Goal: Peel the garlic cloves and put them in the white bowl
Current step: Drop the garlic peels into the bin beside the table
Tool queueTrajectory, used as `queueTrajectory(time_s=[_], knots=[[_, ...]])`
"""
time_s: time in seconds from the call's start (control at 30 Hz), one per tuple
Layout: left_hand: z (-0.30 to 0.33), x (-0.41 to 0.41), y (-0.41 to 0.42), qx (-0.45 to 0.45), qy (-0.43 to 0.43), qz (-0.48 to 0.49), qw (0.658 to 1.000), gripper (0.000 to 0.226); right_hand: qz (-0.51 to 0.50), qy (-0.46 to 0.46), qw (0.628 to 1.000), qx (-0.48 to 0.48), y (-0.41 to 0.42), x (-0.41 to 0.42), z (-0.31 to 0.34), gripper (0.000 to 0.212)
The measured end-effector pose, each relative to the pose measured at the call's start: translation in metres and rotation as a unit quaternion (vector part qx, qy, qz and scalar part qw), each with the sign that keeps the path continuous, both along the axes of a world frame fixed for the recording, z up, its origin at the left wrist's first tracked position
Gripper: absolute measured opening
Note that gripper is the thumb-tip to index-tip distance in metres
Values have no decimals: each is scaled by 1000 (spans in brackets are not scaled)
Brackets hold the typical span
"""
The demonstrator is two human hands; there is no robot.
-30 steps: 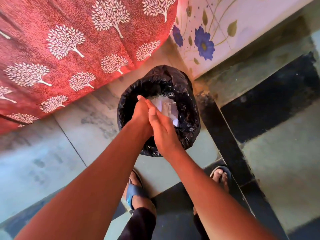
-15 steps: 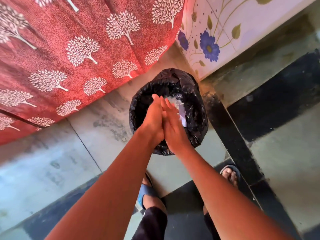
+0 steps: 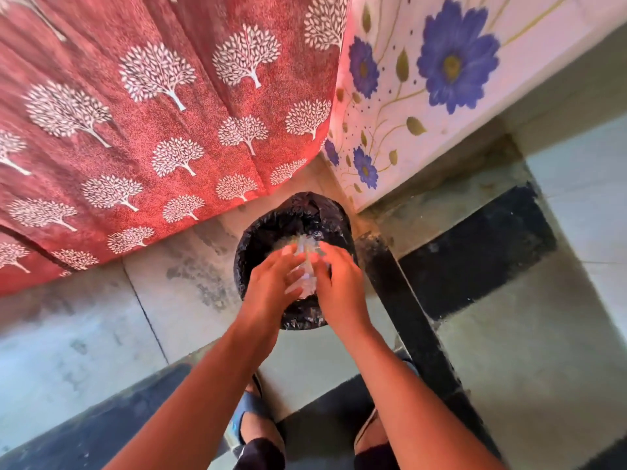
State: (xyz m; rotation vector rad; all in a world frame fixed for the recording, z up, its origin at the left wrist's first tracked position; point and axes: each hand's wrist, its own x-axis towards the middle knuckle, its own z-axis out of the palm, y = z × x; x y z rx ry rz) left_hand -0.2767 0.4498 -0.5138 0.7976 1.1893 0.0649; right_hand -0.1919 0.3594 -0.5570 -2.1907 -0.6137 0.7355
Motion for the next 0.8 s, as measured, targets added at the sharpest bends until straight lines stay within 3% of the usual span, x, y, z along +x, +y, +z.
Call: queueTrajectory(time_s=[0.2,0.33,0.47,0.63,0.8], knots=[[153,-1,-26,100,2,-56,993,21,-91,30,991,90,-41,-6,175,14],[284,5,-58,131,-26,-105,985,18,-165,42,976,134,-80,-13,308,14],[395,9,-105,153,-55,-153,975,19,-207,-15,965,162,-126,-13,422,14],[478,19,-166,167,-105,-192,961,18,-254,-60,947,189,-198,-7,509,15],[516,59,-236,184,-166,-256,934,13,-329,-107,917,197,-279,11,550,16]])
